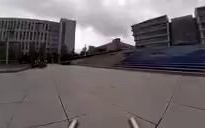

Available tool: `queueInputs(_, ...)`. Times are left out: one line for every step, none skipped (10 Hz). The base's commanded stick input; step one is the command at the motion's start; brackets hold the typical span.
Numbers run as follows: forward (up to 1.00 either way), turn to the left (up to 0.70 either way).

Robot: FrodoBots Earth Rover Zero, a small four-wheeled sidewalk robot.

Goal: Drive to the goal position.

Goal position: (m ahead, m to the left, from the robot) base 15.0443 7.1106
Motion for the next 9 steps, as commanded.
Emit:
queueInputs(1.0, 0.0)
queueInputs(1.0, 0.0)
queueInputs(1.0, 0.0)
queueInputs(1.0, 0.0)
queueInputs(1.0, 0.0)
queueInputs(1.0, 0.0)
queueInputs(1.0, 0.0)
queueInputs(1.0, 0.13)
queueInputs(1.0, 0.35)
